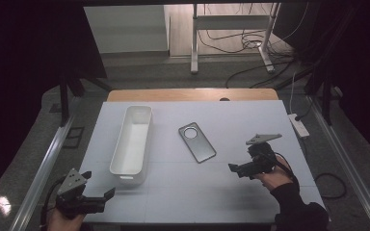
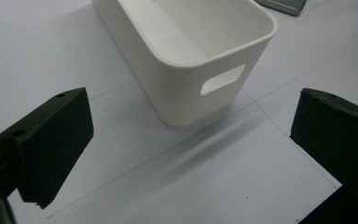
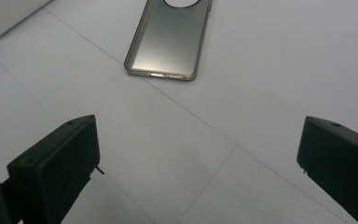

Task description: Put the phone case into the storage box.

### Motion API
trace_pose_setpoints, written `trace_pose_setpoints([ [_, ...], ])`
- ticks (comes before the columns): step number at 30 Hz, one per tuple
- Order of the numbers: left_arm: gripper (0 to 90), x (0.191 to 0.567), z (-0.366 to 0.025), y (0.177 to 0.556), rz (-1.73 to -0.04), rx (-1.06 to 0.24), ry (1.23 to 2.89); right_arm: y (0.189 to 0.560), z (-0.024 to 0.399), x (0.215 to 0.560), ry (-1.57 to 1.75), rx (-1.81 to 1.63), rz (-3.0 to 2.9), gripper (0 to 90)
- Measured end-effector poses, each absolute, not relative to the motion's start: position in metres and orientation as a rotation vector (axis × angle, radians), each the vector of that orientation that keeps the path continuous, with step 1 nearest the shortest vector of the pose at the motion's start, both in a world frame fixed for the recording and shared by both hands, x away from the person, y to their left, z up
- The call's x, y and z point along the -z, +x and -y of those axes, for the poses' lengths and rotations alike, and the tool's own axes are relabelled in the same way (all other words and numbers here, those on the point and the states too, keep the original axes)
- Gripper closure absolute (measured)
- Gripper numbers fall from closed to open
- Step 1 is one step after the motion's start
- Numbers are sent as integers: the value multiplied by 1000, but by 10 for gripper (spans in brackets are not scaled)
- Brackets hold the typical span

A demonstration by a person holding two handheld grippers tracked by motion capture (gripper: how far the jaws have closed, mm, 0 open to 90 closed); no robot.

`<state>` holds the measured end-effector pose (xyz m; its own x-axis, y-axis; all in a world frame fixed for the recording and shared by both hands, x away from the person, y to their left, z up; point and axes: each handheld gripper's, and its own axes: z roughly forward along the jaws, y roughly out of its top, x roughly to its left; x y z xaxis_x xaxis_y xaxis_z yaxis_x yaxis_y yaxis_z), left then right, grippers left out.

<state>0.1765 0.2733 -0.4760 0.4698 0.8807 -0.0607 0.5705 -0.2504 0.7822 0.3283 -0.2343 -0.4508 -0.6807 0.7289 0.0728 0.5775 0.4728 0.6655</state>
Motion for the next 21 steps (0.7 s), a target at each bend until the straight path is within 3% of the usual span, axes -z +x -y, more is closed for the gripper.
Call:
trace_pose_setpoints([
  [21, 1, 476, -273, 177, -1207, -504, 1946, 349, 212, 453, 1116, -993, -2526, 0],
])
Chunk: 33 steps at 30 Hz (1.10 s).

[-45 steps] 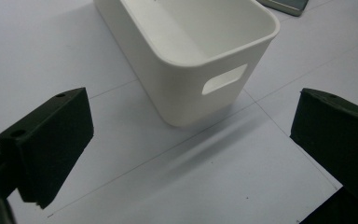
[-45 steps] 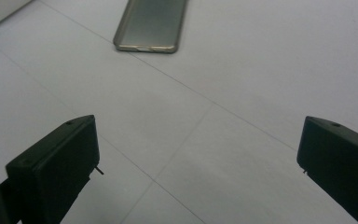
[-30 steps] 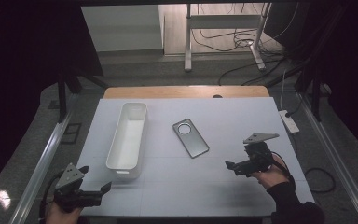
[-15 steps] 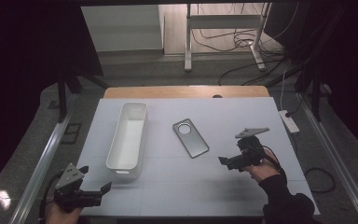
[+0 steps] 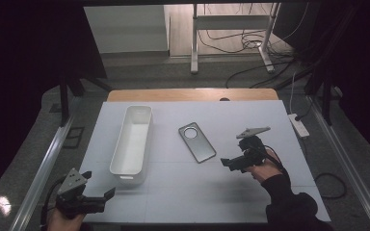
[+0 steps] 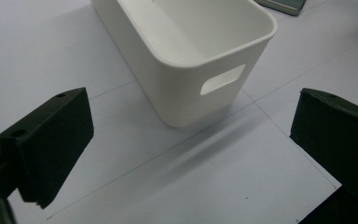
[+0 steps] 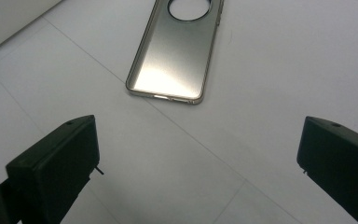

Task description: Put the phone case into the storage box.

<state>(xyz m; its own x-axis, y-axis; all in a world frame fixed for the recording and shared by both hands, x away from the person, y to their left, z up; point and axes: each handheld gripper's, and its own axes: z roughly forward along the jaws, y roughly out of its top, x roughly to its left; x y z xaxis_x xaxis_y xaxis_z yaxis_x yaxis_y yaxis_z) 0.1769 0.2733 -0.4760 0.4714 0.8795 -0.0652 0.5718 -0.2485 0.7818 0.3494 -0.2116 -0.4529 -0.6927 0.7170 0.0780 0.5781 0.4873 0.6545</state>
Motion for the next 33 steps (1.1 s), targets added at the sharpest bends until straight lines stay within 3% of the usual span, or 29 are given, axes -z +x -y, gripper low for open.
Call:
trace_pose_setpoints([
  [33, 3, 476, -274, 178, -1204, -495, 1947, 393, 159, 468, 1135, -808, -2627, 0],
])
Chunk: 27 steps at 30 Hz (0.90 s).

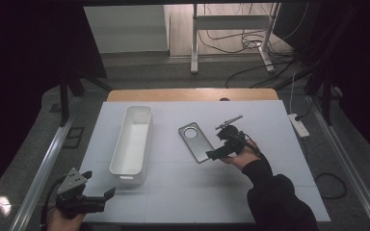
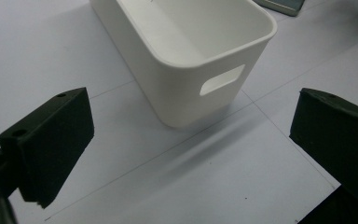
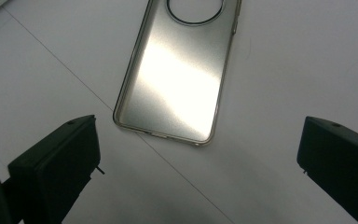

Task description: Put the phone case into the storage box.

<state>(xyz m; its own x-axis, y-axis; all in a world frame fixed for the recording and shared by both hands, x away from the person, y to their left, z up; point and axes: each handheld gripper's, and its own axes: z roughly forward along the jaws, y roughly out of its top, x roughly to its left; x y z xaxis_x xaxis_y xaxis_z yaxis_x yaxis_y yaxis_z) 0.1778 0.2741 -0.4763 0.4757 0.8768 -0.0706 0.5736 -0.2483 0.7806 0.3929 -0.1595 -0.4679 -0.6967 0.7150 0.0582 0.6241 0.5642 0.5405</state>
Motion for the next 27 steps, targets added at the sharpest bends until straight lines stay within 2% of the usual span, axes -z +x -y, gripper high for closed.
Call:
trace_pose_setpoints([
  [8, 4, 476, -274, 178, -1204, -493, 1947, 402, 152, 470, 1140, -785, -2654, 12],
  [17, 5, 476, -274, 178, -1202, -493, 1948, 408, 140, 471, 1112, -784, -2659, 146],
  [22, 7, 476, -274, 178, -1204, -494, 1948, 410, 133, 472, 1075, -757, -2681, 315],
  [27, 8, 476, -274, 178, -1205, -494, 1949, 410, 126, 473, 1002, -720, -2707, 580],
])
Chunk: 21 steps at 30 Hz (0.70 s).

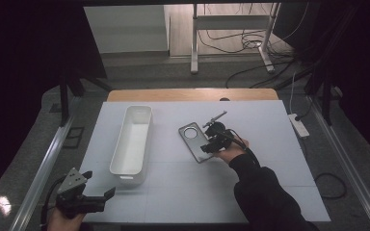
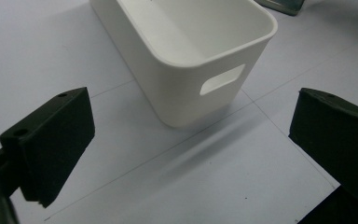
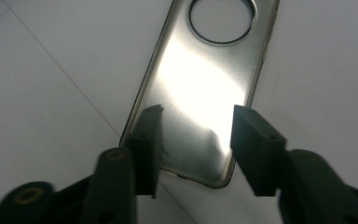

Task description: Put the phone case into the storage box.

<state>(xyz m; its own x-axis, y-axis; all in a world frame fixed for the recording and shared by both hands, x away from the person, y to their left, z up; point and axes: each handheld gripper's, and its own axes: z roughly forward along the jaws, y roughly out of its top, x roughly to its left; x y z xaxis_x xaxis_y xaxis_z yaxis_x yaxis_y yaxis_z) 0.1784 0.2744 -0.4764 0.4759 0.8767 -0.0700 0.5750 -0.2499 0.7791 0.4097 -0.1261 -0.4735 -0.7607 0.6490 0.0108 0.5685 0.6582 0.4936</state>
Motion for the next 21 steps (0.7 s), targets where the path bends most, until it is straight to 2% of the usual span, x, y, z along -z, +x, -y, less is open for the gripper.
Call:
trace_pose_setpoints([
  [6, 9, 476, -274, 178, -1206, -494, 1952, 412, 122, 481, 983, -675, -2755, 875],
  [7, 10, 476, -274, 178, -1206, -493, 1953, 412, 122, 483, 980, -677, -2759, 897],
  [21, 11, 476, -274, 178, -1207, -494, 1955, 409, 122, 500, 1008, -675, -2767, 898],
])
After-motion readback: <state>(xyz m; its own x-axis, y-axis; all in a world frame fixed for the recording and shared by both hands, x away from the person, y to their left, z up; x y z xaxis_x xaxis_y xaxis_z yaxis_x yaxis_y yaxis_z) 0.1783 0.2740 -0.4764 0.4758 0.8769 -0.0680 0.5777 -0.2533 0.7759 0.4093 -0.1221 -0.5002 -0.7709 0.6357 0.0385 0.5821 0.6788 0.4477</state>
